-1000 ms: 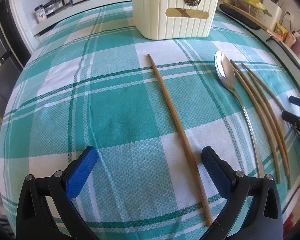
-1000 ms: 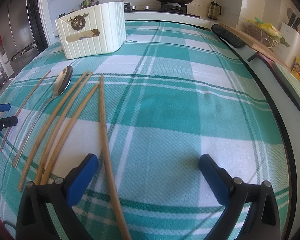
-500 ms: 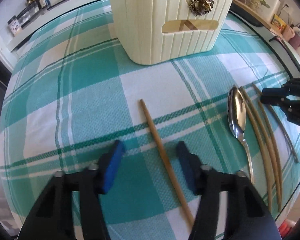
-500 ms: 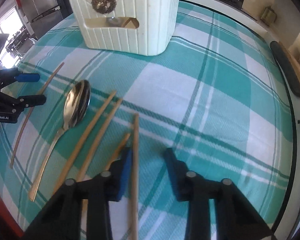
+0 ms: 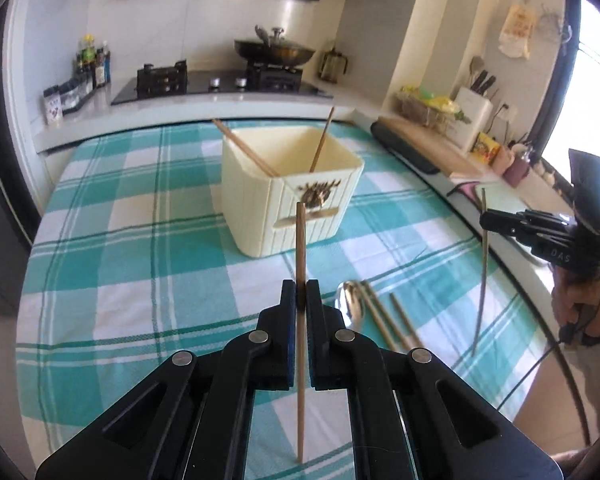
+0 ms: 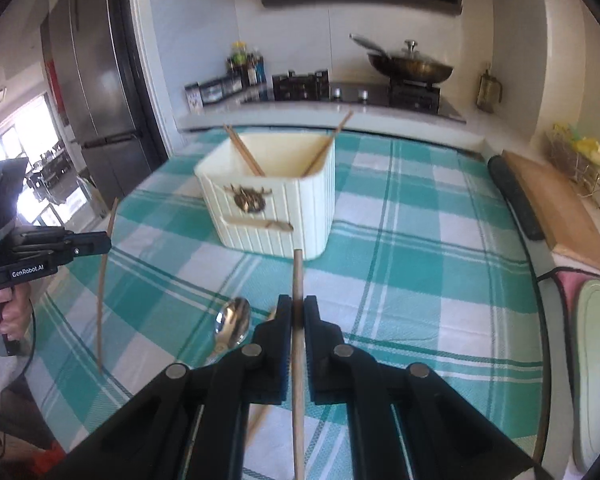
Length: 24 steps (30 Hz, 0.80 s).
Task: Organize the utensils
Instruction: 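Close both tools on their chopsticks and lift them toward the caddy, then lower both chopsticks into the caddy and open both tools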
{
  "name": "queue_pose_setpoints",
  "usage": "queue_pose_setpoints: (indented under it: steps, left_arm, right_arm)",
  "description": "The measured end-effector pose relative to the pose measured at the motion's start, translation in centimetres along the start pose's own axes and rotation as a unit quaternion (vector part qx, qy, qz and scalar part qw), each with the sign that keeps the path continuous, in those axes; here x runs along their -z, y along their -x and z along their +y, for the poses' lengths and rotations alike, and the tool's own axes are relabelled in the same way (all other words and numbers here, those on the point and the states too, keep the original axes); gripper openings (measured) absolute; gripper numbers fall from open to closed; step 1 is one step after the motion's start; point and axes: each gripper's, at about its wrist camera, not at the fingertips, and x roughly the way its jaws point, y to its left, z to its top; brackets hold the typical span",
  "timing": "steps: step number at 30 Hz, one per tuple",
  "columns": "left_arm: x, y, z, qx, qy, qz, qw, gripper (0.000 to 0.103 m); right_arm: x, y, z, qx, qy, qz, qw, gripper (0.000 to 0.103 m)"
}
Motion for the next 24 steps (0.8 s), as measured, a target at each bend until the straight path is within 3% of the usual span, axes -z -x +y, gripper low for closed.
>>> queue_pose_setpoints:
  steps: [9,16,20,24]
  left_arm:
    - [-5.2,5.9,-0.1,0.044,0.026,-0.087,0.9949,0.002]
    - [-13.8,7.7,-0.7,0.007,0.005,-0.175,0.9846,0.002]
    - [-17.6,5.6,-1.0,-0.035,-0.008,-0.219,0.9750,0.003]
    - [-19.1,0.3,-0.3,-0.065,-0.008,-0.197,0.9782,0.002]
  right_arm:
    - [-5.0,6.6,1.5,0.018,0.006,-0.125,0.992,0.006]
    - [-12.1,7.0,2.5,0.019,0.002,-0.195,0.981,0.006]
    - [-16.0,6.2,3.3,0.020,0.008,-0.274,0.962,0.006]
    - [-18.2,2.6,3.0,0.014,-0.004,-0.316,0.949,0.006]
